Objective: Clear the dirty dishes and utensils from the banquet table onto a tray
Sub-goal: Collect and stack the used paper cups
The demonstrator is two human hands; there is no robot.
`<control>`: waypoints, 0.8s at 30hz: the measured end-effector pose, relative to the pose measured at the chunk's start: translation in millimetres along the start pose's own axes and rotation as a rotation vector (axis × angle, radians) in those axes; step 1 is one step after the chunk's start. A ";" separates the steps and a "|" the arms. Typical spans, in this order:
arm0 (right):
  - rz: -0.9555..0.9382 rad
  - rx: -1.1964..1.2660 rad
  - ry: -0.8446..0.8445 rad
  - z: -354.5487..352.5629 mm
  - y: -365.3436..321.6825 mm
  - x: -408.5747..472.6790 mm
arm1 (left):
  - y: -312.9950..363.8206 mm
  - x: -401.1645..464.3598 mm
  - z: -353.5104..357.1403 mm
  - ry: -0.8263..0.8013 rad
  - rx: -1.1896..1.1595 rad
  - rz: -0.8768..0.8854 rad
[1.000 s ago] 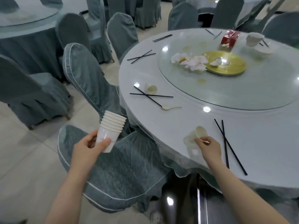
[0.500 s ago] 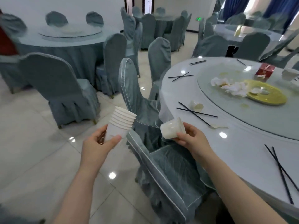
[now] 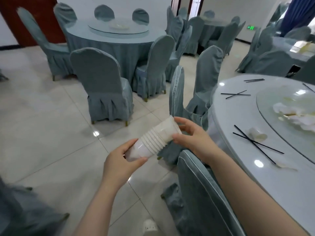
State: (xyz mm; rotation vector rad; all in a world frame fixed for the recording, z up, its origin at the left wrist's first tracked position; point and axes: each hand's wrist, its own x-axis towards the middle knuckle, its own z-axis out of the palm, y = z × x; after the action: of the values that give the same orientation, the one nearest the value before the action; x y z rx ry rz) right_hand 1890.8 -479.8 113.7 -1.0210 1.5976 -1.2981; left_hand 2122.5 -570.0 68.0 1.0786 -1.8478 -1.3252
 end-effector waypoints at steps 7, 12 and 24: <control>0.071 -0.102 -0.272 15.8 2.9 106.6 | -18.0 95.0 -17.4 -0.033 0.107 -0.014; 0.086 -0.005 -0.210 -1.6 10.4 185.4 | -15.3 181.7 -10.0 -0.070 0.148 -0.013; 0.146 0.136 0.362 -82.4 52.1 288.4 | -6.3 378.7 24.5 -0.256 -0.017 0.022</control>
State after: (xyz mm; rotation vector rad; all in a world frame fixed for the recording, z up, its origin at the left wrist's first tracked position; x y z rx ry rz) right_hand 1711.9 -716.0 44.0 -0.5965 1.7830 -1.5283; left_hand 1922.5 -892.5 62.4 0.9106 -2.0210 -1.5217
